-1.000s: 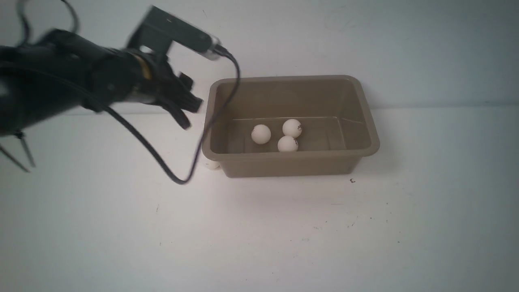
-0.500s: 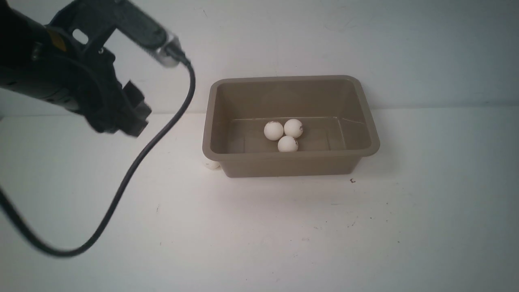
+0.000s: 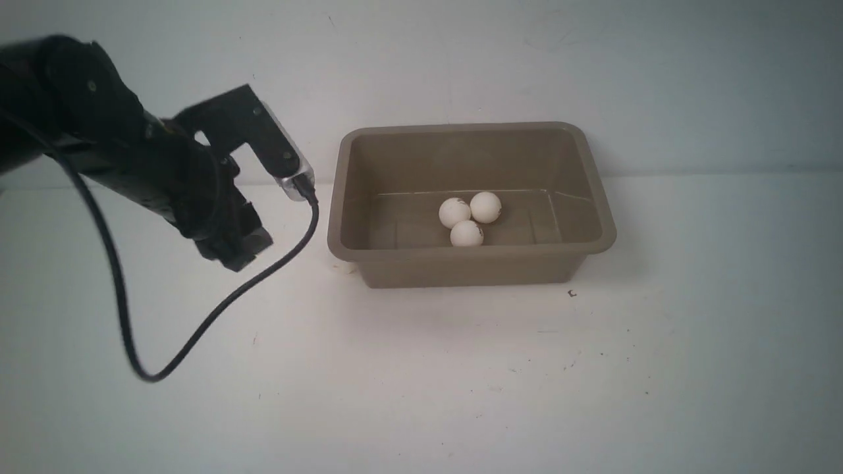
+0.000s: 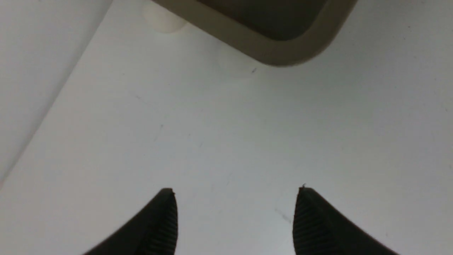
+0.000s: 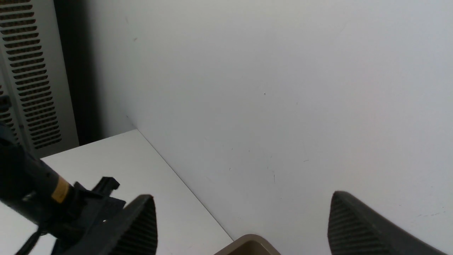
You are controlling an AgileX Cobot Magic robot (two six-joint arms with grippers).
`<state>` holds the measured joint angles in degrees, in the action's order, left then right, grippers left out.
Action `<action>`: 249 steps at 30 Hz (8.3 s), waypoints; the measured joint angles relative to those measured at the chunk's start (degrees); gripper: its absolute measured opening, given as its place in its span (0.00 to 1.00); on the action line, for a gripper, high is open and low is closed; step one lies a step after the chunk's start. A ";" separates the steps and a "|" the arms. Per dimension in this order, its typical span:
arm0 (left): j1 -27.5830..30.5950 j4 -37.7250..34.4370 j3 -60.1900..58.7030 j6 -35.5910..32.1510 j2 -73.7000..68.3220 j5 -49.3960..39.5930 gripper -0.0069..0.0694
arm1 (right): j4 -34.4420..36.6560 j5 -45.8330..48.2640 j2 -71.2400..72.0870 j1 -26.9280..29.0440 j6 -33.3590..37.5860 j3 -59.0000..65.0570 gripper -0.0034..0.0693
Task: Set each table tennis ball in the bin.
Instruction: Use the left arm to clamp the table tennis ball closest to it, then use the left arm to put the table tennis ball into the box
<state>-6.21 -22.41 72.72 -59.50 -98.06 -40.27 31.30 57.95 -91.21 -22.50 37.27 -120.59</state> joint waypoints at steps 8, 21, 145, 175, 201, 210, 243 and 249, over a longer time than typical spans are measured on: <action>7.64 -35.13 0.29 -26.87 -8.49 -2.11 0.61 | -2.93 1.00 0.00 0.00 -0.14 0.00 0.86; 8.33 -45.99 0.57 -56.28 -19.12 -3.45 0.61 | -5.16 1.59 0.00 0.00 0.08 0.00 0.86; 4.98 -74.73 4.67 -73.80 -31.07 -3.97 0.63 | -5.07 -0.84 -2.39 0.00 3.01 0.00 0.86; 2.06 -71.30 8.57 -73.60 -29.43 7.15 0.63 | -4.25 -0.08 -2.39 0.00 3.07 0.00 0.86; 0.09 -74.94 10.02 -82.90 -34.12 6.09 0.63 | -3.77 0.09 -2.39 0.00 3.07 0.00 0.86; -1.25 -76.01 10.71 -83.28 -34.68 7.85 0.56 | -3.61 0.09 -2.39 0.00 3.30 0.00 0.86; 1.48 -65.22 9.67 -64.79 -21.06 -6.78 0.56 | -2.76 -0.26 -2.39 0.00 4.36 0.00 0.86; -2.04 -69.91 9.72 -75.13 -25.74 -7.28 0.56 | -1.90 -0.14 -2.39 0.00 4.36 0.00 0.86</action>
<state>-8.25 -92.32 82.44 -134.62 -123.79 -47.55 29.40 57.81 -93.61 -22.50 41.63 -120.59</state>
